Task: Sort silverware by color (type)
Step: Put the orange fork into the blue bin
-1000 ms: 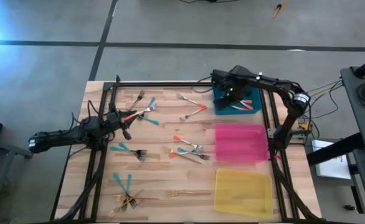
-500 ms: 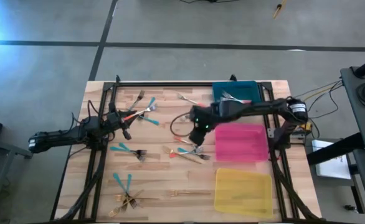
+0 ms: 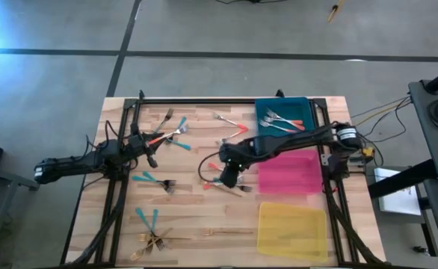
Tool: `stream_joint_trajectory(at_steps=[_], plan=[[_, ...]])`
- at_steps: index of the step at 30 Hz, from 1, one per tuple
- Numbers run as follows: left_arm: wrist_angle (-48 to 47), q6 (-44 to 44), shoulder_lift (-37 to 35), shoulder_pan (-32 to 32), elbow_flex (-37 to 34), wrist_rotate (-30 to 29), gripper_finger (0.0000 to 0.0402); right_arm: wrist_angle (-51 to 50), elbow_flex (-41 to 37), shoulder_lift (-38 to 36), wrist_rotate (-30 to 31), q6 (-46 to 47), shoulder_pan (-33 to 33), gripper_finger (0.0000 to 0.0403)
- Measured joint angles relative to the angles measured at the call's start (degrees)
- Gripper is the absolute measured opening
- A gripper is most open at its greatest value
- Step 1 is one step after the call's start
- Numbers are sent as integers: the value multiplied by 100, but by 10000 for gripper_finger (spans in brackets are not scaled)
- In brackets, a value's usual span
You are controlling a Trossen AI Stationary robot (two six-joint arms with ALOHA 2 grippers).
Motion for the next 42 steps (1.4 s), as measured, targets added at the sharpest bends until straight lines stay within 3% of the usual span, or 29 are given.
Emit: stream_joint_trajectory(at_steps=[6,26,42], plan=[[2,-2,1,1,0,-2,64,-14,93,438,-116,-535,-1,151],[-5,0,0,0,0,-1,64,-41,305,1177,-1,-1701,21,149],[7,0,0,1,0,-1,64,-212,368,1128,501,-1810,7,151]])
